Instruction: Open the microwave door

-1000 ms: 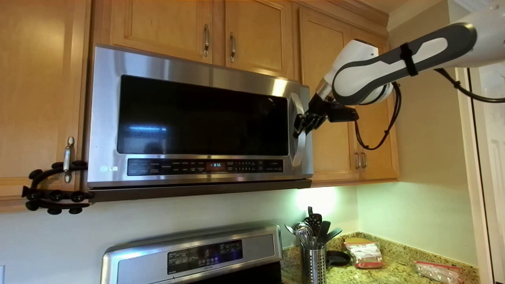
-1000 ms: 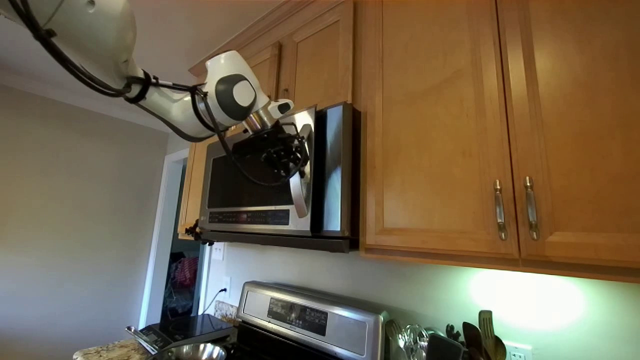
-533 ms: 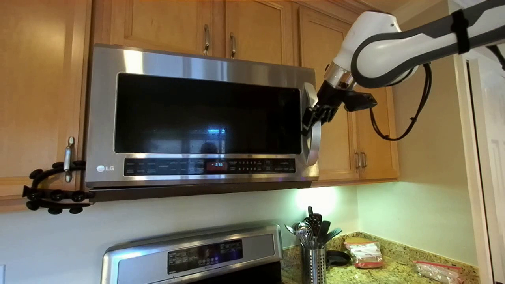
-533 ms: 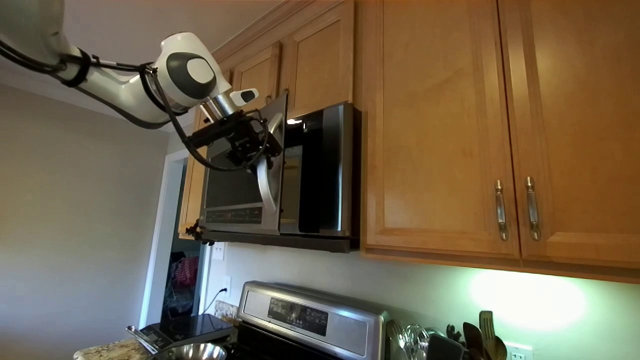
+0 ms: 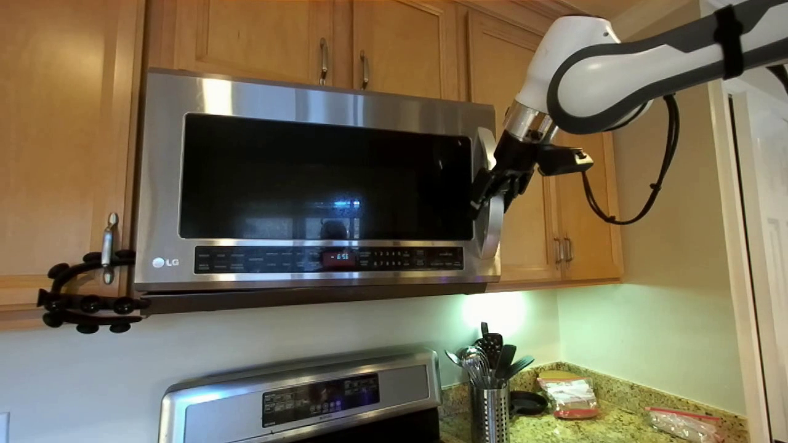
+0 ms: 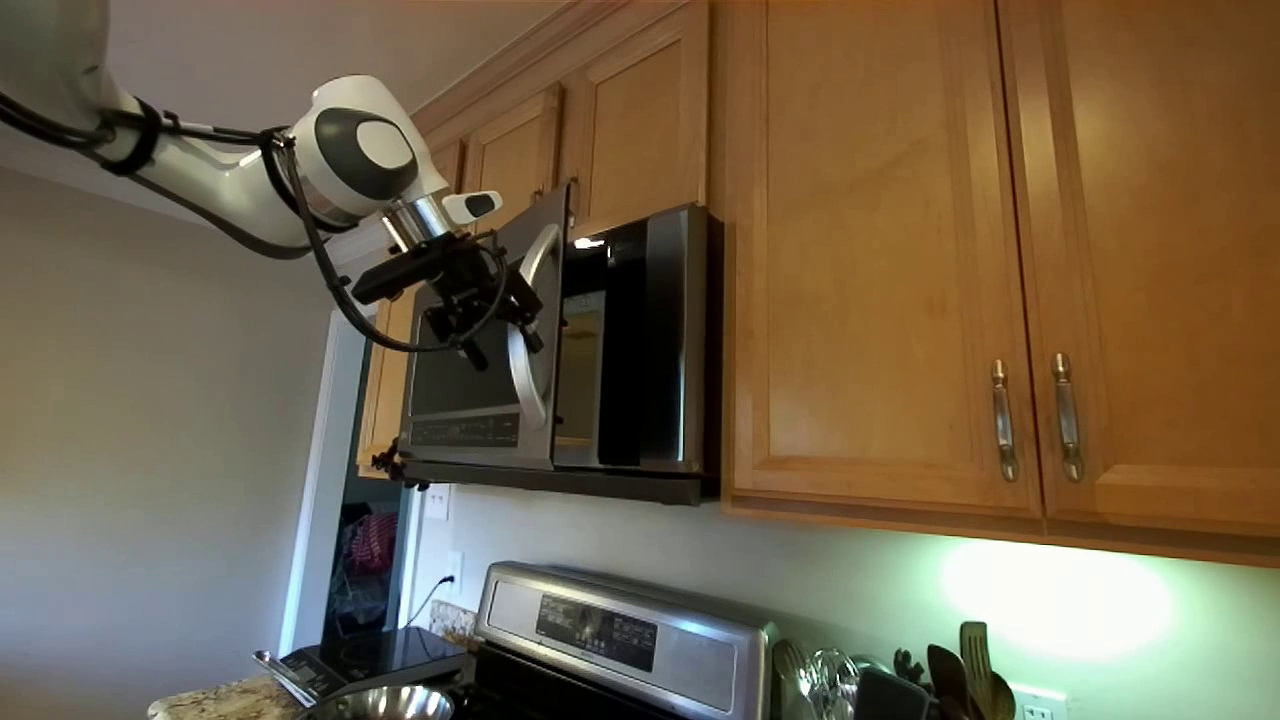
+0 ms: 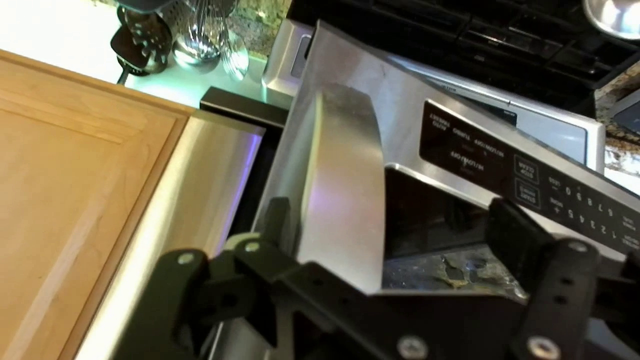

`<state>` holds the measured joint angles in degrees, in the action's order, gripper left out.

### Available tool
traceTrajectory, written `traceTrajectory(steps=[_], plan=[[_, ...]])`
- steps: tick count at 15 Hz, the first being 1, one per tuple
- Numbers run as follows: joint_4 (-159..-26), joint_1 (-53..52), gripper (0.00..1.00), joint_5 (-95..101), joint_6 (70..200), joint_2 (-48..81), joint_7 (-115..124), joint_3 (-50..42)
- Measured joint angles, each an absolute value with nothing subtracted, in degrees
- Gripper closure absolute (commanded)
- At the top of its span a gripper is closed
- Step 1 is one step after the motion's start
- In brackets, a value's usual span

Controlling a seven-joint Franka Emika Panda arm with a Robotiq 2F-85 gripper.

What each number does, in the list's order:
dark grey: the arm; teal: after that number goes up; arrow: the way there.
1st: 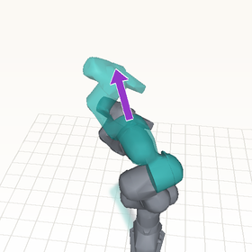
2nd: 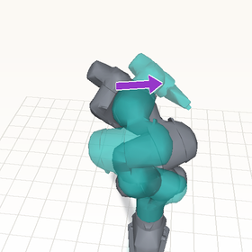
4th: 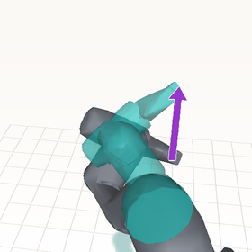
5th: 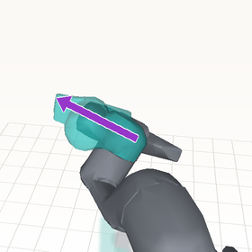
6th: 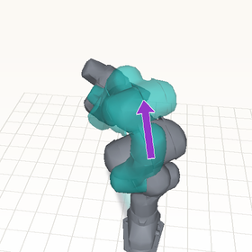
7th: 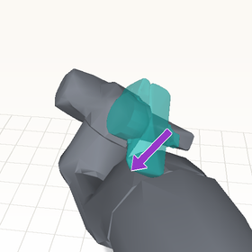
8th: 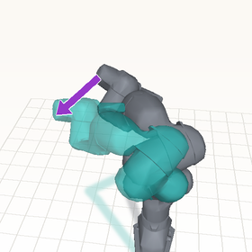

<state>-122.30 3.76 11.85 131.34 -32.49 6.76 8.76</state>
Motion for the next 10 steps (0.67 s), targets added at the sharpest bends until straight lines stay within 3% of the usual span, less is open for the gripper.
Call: traceTrajectory(steps=[10], plan=[[-121.74, 3.71, 0.00, 9.49, 117.97, -32.41, 14.90, 9.87]])
